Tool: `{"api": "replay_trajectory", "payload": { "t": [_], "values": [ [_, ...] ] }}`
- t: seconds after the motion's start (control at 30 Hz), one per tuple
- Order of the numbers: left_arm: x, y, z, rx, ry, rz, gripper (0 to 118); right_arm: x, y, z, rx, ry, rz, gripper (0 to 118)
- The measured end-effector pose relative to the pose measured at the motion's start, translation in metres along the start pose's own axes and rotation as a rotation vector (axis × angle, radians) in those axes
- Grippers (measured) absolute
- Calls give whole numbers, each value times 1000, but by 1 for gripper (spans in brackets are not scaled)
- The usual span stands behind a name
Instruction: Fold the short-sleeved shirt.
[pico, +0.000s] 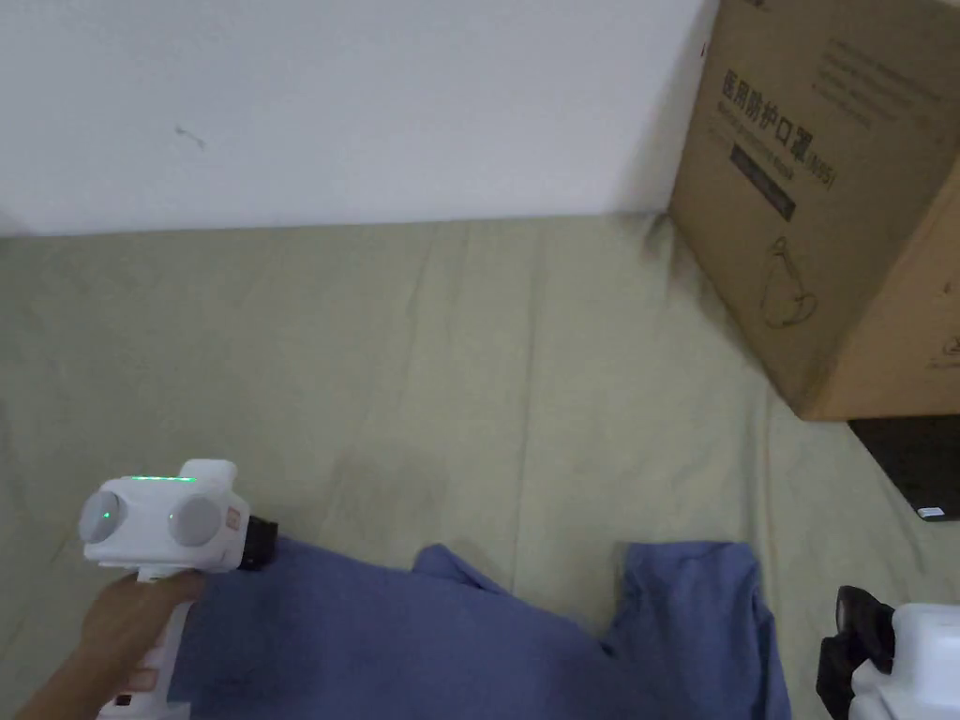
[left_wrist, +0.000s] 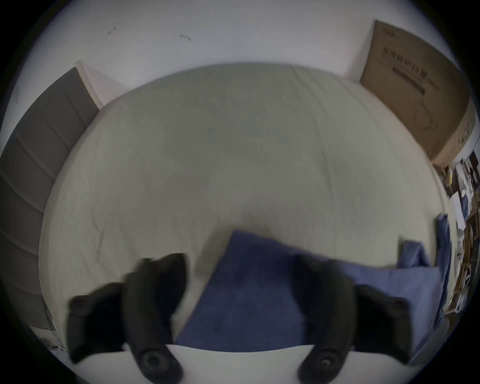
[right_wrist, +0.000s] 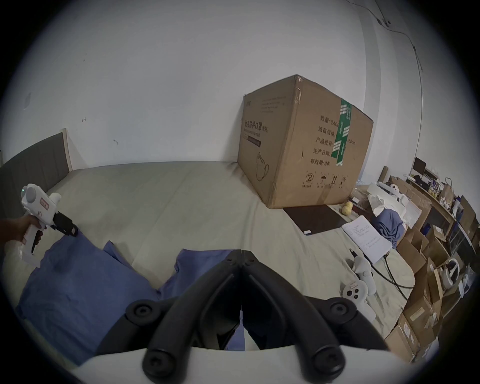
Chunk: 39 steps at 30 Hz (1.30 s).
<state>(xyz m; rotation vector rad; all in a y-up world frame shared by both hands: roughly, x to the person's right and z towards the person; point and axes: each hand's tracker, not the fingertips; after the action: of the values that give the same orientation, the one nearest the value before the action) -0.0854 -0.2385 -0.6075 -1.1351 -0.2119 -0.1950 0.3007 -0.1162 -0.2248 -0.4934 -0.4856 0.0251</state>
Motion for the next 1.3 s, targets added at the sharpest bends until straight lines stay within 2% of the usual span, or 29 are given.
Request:
{"api": "replay_trajectory", "payload": {
  "t": [0.03,0.07,0.1,0.13,0.17,0.23,0.27,0.3,0.4,0.43,0.5,0.6,0.63,0.7,0.83,0.87,0.9,0.93,1.07,1.3],
  "values": [
    [2,-4,-1,-13,-31,-9,57,2,-1,0,-8,0,-3,0],
    [5,-6,6,50,1,0,53,4,-2,0,-21,1,-9,0],
    [7,-4,12,56,-16,1,41,7,-3,1,-34,3,-13,0],
    [7,-3,16,55,-32,3,11,9,-4,1,-52,7,-16,0],
    [8,-3,22,67,-43,-6,3,11,-5,1,-74,13,-26,0],
    [13,-6,43,93,-52,-9,3,15,-10,-3,-149,34,-52,0],
    [13,-7,56,142,-60,-11,3,17,-14,-5,-188,47,-60,5],
    [11,-9,70,185,-63,-1,3,18,-19,-9,-219,53,-68,18],
    [6,-16,110,229,-103,15,3,18,-35,-26,-363,114,-83,84],
    [6,-18,121,255,-115,13,3,17,-42,-31,-393,125,-92,101],
    [3,-23,141,282,-127,5,3,12,-58,-44,-427,117,-87,106],
    [1,-32,167,326,-125,-9,3,4,-81,-67,-515,100,-68,103],
    [0,-33,170,330,-127,-9,3,3,-86,-75,-547,100,-68,94],
    [0,-41,180,327,-137,-7,3,1,-99,-89,-602,104,-73,64],
    [-4,-51,192,334,-144,8,3,-3,-99,-86,-589,118,-48,59],
    [-6,-53,195,338,-144,15,3,-2,-94,-80,-576,122,-45,45],
    [-9,-55,195,339,-146,24,3,-2,-90,-76,-551,134,-43,20],
    [-10,-57,197,341,-147,33,3,-4,-84,-68,-527,151,-40,2],
    [-21,-66,214,370,-155,82,3,-3,-50,-48,-401,151,15,2],
    [-57,-63,274,504,-152,163,3,-12,59,-4,-111,196,77,2]
  ]
}}
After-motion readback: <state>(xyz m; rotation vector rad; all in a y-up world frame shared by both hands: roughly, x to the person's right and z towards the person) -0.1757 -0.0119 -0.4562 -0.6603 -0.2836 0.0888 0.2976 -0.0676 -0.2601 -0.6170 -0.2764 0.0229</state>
